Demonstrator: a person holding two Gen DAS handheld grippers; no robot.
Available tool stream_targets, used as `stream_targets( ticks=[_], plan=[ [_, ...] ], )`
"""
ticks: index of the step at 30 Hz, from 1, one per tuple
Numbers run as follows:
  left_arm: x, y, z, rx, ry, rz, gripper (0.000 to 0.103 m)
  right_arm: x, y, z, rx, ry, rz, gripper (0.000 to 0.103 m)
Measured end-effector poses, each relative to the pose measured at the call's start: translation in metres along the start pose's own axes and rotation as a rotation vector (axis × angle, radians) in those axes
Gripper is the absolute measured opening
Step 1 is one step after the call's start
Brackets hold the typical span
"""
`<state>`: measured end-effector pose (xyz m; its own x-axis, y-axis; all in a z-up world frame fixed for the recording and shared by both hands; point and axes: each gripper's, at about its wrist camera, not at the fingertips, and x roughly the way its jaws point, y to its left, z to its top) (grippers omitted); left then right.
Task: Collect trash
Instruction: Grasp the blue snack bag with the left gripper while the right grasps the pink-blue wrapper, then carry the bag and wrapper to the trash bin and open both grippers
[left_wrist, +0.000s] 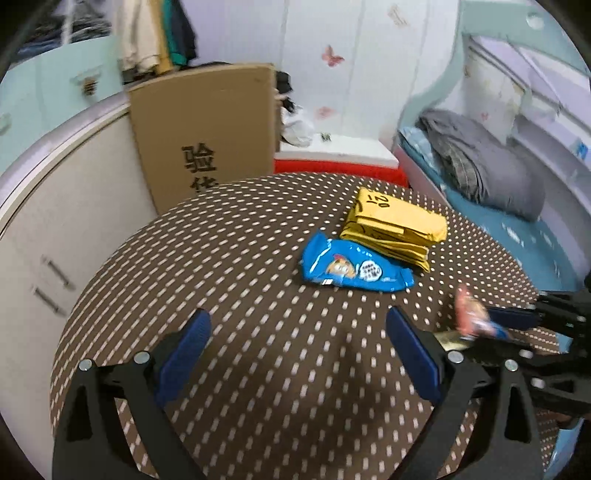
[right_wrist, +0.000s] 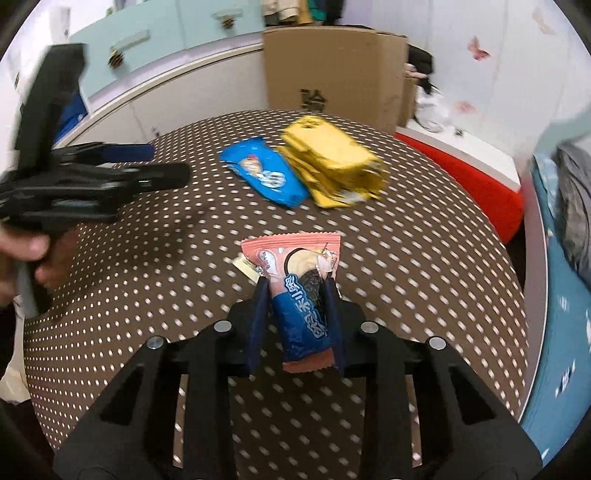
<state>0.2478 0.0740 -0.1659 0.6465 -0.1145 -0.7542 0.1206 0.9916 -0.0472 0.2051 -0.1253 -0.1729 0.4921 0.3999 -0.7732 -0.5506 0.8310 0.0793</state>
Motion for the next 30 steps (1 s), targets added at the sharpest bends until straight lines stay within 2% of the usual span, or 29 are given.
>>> stream_targets(
  ticks=[4,7,8,9,10,12,15,30],
  plan=[
    [0.032,-0.010,0.026,0.059,0.024,-0.005,0.094,-0.007,-0.014,-0.009,0.038,-0.007,-0.022,0.030],
    [0.054,-0.017,0.039,0.098,0.043,-0.040,0.093,-0.011,-0.021,-0.014,0.063,-0.012,-0.024,0.030],
    [0.059,-0.018,0.040,0.098,0.051,-0.053,0.089,-0.011,-0.021,-0.015,0.068,-0.016,-0.024,0.030],
    [0.063,-0.018,0.039,0.093,0.063,-0.074,0.067,-0.012,-0.022,-0.016,0.072,-0.019,-0.024,0.030],
    [0.065,-0.018,0.038,0.094,0.069,-0.083,0.065,-0.015,-0.023,-0.017,0.078,-0.024,-0.023,0.030],
    [0.063,-0.023,0.034,0.113,0.062,-0.095,0.035,-0.018,-0.025,-0.018,0.093,-0.033,-0.017,0.030],
    [0.057,-0.025,0.025,0.098,0.064,-0.125,0.027,-0.021,-0.032,-0.021,0.111,-0.037,-0.012,0.030],
    [-0.015,-0.006,-0.035,-0.013,-0.005,-0.175,0.015,-0.056,-0.038,-0.039,0.193,-0.097,0.001,0.030]
  ],
)
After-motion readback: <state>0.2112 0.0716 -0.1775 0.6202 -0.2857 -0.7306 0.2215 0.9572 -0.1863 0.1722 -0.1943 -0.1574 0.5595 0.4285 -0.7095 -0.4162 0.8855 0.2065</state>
